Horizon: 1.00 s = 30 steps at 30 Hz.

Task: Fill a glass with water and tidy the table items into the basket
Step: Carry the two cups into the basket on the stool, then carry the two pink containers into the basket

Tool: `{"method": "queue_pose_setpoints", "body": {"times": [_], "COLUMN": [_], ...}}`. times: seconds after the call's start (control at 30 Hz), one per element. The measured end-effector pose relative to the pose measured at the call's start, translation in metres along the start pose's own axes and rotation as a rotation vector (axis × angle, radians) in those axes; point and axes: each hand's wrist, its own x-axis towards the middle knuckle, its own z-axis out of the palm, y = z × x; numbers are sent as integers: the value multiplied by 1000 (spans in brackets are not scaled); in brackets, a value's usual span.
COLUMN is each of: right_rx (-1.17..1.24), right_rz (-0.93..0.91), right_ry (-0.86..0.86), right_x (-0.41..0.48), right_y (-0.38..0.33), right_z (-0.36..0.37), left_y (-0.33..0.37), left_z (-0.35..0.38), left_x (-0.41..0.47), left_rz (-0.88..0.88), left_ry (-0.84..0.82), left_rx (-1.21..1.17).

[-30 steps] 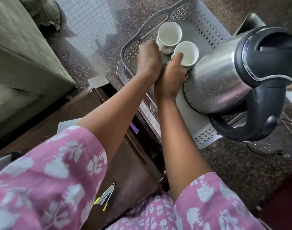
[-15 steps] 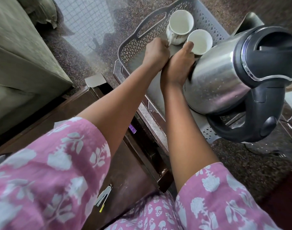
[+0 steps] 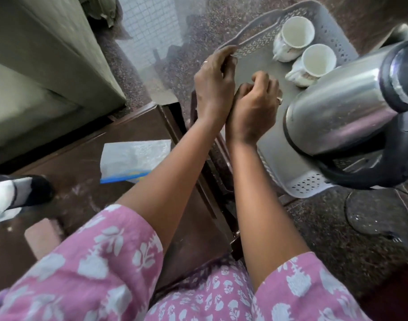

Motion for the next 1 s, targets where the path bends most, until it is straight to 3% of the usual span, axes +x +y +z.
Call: {"method": "queue_pose_setpoints", "body": {"times": [0.17, 0.53, 0.7, 1.0], "right_rx": [12, 65, 119, 82], "right_rz": [-178, -446, -549, -613], "right_ry": [-48, -452, -595, -1042], "right_x": [-62, -257, -329, -442], "right_y": [-32, -98, -125, -161], "right_z": [-7, -22, -37, -50], "left_y": [-36, -156, -200, -264], "left_z": [-60, -213, -272, -353], "left_x": [-32, -132, -177, -240], "left_rz": [-110, -497, -591, -807], "left_ry": [171, 451, 594, 768], "left_rx": [-44, 11, 62, 79]}}
